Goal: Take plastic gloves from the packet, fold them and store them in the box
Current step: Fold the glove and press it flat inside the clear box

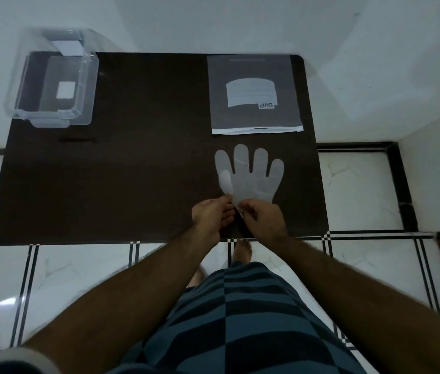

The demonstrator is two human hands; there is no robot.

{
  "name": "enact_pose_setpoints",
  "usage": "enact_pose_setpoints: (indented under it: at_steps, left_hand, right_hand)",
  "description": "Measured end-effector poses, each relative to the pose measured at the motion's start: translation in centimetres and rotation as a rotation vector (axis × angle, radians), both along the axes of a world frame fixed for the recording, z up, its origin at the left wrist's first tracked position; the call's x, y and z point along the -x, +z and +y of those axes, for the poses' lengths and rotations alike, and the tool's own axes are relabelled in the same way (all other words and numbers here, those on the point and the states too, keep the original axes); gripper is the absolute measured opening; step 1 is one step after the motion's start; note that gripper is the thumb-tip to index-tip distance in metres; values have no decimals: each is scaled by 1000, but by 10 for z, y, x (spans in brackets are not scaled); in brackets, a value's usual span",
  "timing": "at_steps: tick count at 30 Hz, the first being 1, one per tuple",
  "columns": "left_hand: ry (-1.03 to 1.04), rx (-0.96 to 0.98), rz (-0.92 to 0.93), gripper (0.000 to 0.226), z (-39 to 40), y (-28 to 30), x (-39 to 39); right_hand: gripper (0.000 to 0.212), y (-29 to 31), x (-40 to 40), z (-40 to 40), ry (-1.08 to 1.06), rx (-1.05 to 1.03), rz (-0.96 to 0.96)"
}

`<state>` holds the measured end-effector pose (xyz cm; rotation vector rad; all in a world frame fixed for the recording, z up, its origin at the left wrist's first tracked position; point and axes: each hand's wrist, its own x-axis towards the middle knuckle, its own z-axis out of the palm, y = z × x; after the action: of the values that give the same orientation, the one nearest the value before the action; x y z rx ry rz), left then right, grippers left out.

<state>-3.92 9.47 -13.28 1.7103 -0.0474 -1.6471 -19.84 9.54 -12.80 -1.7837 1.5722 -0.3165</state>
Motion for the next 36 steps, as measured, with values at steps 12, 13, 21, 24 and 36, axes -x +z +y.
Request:
enact_pose_setpoints:
  at_steps: [12, 13, 21, 24, 36]
  left_hand:
    - [-147, 91, -286, 32, -7, 0, 4]
    - [-159, 90, -308, 27, -7, -2, 5]
    - [-70, 12, -201, 6, 1, -16, 0]
    - [-1, 4, -132, 10, 4, -18, -2]
    - [114, 8, -105, 16, 13, -21, -10]
  right_hand:
    - [20, 3, 4, -6, -19, -33, -30]
    - [20, 2, 4, -7, -13, -33, -36]
    - [21, -4, 8, -8, 14, -94, -60]
    - [20, -6, 9, -7, -9, -119, -99]
    - [10, -9, 15, -13, -231, -274, -277]
